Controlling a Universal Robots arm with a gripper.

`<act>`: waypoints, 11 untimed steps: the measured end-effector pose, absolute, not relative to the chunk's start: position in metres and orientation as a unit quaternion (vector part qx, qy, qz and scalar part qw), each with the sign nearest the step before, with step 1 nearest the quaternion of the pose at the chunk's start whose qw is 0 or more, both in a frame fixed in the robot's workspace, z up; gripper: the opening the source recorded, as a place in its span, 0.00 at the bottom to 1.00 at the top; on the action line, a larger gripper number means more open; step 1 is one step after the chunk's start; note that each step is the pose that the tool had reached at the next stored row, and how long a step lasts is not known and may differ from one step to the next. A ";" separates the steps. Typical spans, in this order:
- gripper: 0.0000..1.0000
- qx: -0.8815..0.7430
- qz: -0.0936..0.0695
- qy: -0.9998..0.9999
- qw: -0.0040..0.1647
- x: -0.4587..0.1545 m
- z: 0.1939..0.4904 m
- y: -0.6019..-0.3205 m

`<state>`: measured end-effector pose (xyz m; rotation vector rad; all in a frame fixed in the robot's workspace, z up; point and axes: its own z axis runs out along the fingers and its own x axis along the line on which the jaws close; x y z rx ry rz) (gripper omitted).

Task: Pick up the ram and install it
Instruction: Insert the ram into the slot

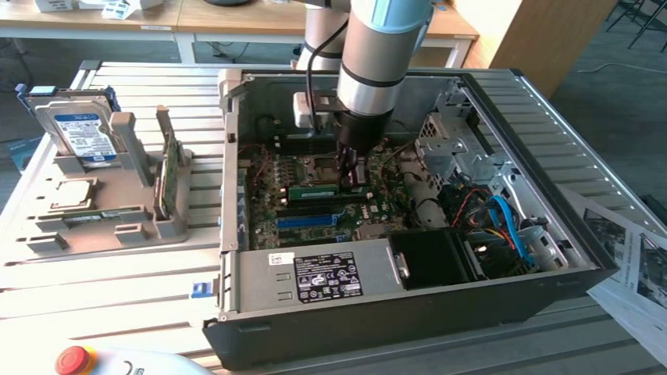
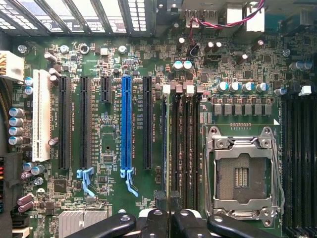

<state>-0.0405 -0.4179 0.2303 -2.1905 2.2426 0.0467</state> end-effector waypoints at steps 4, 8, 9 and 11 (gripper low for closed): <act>0.12 -0.699 0.015 0.715 0.003 -0.041 0.230 -0.418; 0.12 -0.699 0.015 0.715 0.003 -0.041 0.227 -0.417; 0.12 -0.699 0.015 0.715 0.003 -0.041 0.227 -0.417; 0.12 -0.699 0.015 0.715 0.003 -0.041 0.227 -0.417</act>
